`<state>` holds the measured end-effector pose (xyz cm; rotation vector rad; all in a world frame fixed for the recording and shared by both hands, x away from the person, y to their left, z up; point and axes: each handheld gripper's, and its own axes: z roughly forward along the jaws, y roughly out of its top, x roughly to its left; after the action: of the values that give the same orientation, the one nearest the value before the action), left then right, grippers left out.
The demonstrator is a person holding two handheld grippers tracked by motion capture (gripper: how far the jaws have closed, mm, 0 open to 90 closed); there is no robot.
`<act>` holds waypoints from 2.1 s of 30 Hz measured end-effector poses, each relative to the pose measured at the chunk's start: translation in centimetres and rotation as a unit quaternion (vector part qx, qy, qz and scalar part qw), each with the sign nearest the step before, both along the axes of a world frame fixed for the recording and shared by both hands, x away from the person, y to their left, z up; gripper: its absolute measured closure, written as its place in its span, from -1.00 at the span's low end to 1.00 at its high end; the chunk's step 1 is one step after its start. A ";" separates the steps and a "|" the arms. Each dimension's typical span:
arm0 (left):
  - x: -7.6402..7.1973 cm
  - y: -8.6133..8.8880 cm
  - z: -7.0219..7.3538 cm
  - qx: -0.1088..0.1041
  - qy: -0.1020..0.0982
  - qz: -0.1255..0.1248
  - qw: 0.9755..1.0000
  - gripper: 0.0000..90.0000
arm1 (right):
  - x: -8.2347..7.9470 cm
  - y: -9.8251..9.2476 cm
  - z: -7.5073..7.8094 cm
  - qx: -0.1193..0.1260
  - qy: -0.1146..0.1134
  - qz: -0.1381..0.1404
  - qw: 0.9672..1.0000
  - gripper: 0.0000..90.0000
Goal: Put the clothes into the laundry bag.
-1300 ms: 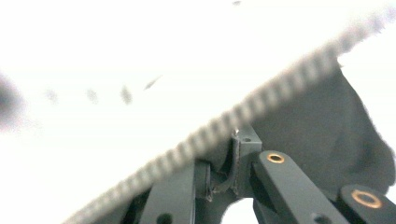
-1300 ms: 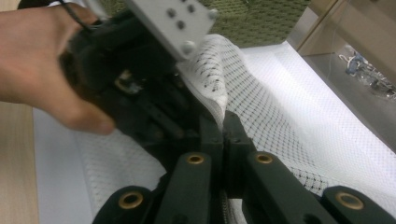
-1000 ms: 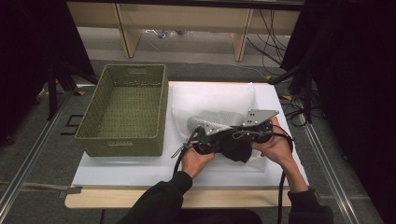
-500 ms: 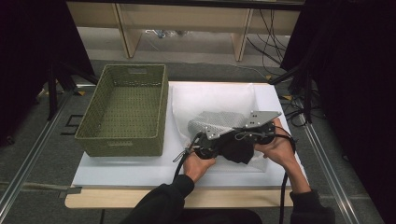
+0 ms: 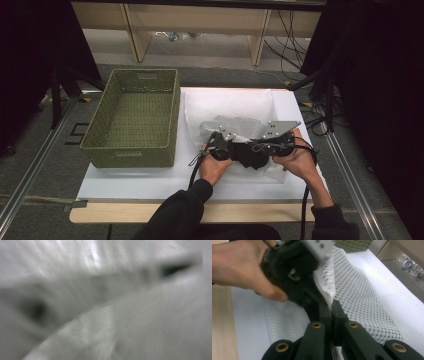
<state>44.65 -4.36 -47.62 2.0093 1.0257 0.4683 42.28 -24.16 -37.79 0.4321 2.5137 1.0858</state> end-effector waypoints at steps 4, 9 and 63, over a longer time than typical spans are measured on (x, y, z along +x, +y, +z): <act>-2.2 1.2 0.7 0.000 0.022 -0.043 0.999 0.32 | 0.0 0.0 -0.3 -0.004 0.004 -0.002 1.000 1.00; -4.9 4.1 1.1 0.019 0.050 -0.076 0.996 0.03 | 0.1 -0.1 -0.4 -0.001 0.004 0.002 1.000 1.00; -7.4 7.8 0.2 0.118 0.038 -0.191 0.974 0.95 | 1.5 4.1 -9.0 -0.129 0.068 0.021 0.989 1.00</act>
<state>37.26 3.48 -47.38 2.3854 0.6247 0.3168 43.73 -20.04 -46.79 0.3922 2.7468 0.7522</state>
